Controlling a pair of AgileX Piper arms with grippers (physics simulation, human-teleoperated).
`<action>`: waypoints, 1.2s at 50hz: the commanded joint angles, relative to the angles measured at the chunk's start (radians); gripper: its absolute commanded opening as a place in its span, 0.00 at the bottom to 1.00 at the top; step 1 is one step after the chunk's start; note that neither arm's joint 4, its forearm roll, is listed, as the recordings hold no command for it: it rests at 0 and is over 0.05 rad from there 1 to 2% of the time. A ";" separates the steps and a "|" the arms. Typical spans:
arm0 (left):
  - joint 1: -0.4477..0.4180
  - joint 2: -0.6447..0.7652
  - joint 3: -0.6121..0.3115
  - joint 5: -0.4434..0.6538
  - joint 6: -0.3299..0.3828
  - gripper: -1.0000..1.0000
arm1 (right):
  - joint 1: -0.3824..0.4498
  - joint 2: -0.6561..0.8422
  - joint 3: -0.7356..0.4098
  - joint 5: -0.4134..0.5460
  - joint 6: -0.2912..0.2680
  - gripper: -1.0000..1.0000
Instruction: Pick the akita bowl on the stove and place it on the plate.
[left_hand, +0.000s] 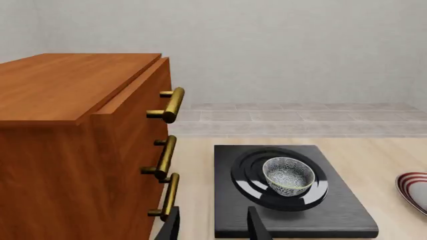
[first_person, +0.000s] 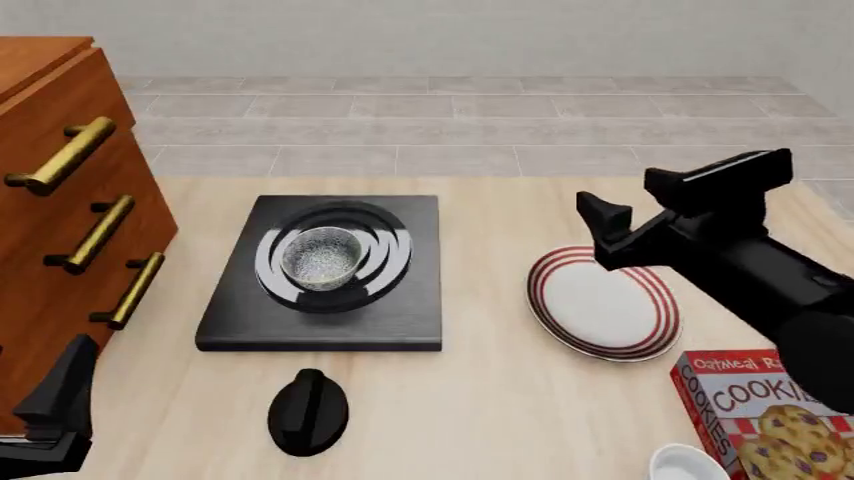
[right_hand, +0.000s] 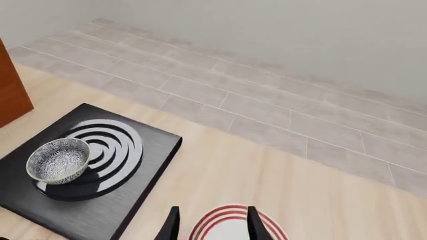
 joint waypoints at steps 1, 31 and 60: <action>0.000 0.000 0.000 0.000 0.000 1.00 | 0.059 0.138 -0.119 0.042 -0.031 1.00; 0.000 0.000 0.000 0.000 0.000 1.00 | 0.200 0.396 -0.405 0.184 -0.051 1.00; 0.000 0.000 0.000 0.000 0.000 1.00 | 0.316 0.621 -0.676 0.328 -0.088 1.00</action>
